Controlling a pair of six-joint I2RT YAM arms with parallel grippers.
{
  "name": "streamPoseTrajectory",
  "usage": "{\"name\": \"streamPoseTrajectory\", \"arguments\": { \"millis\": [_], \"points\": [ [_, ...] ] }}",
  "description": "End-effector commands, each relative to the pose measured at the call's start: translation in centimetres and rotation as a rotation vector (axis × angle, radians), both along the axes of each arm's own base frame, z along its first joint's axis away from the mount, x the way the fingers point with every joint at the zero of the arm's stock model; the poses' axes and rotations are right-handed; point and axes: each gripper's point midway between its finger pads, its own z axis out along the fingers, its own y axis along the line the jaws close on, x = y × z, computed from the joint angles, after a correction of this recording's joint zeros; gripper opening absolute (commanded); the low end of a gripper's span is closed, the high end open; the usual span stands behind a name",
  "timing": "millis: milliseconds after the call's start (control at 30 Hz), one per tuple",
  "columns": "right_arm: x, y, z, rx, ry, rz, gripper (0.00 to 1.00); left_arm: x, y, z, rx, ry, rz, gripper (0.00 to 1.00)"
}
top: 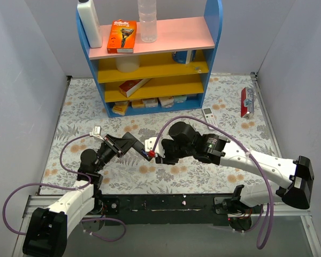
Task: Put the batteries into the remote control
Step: Load the battery into the remote control.
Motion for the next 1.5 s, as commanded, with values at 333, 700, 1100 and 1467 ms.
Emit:
{"name": "streamPoseTrajectory", "arguments": {
  "millis": [333,700,1100,1467],
  "points": [
    [0.8,2.9,-0.2,0.075,-0.027,0.044,0.35,-2.1,0.0,-4.2,-0.1,0.218,-0.032,0.0],
    [1.6,3.1,-1.4,0.045,-0.008,0.013,0.3,-2.1,-0.1,-3.9,-0.103,0.211,-0.039,0.0],
    [1.9,3.5,-2.2,0.029,0.032,-0.001,0.22,-2.2,-0.2,-3.7,-0.106,0.204,-0.049,0.0],
    [3.2,4.1,-3.3,-0.009,0.06,-0.056,0.1,-2.8,-0.7,-2.1,-0.115,0.147,-0.092,0.0]
  ]
}}
